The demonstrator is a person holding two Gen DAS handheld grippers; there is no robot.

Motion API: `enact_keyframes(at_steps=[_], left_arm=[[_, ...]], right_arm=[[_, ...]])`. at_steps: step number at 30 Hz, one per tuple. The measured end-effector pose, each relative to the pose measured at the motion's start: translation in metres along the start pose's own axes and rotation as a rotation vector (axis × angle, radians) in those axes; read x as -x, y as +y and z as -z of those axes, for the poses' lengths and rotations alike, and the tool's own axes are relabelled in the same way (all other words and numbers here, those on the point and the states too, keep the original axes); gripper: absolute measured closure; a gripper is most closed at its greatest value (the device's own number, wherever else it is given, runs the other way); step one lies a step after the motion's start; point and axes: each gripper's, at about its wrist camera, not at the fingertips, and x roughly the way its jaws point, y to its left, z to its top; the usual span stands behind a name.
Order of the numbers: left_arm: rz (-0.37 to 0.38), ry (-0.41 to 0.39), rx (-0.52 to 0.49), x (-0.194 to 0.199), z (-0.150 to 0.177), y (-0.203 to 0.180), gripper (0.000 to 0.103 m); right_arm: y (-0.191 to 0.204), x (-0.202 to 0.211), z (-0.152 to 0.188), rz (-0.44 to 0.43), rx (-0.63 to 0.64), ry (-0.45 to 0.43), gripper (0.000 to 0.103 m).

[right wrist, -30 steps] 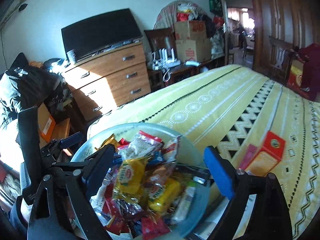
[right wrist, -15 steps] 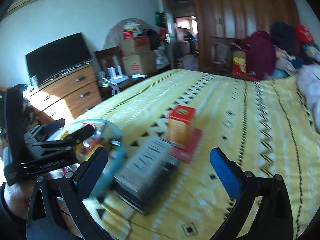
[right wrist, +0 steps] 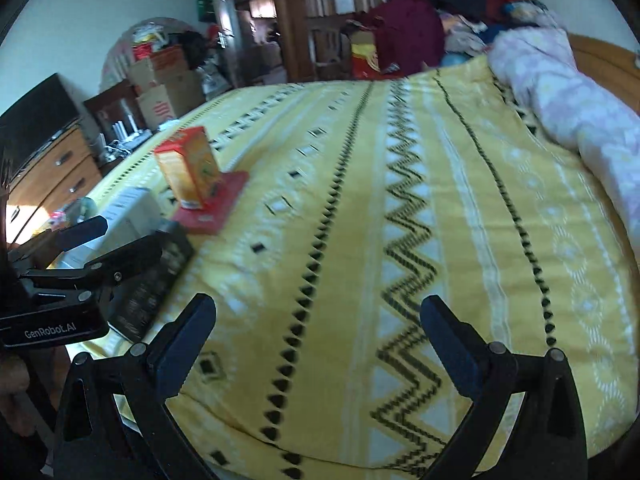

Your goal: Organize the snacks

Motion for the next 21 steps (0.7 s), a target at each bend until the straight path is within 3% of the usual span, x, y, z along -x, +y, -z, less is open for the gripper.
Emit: enact_keyframes(at_steps=[8,16,21], left_arm=[[0.027,0.124,-0.053,-0.07,0.028,-0.05,0.0],[-0.014,0.213,-0.026,-0.124,0.053,-0.045,0.0],[-0.009,0.21,-0.012,-0.134,0.061,-0.045,0.0]], right_arm=[[-0.07,-0.055,0.048,0.053,-0.09,0.108,0.0],[-0.11,-0.101,0.071,0.097,-0.108,0.147,0.0],[-0.111,-0.118,0.07,0.143,-0.073,0.146,0.0]])
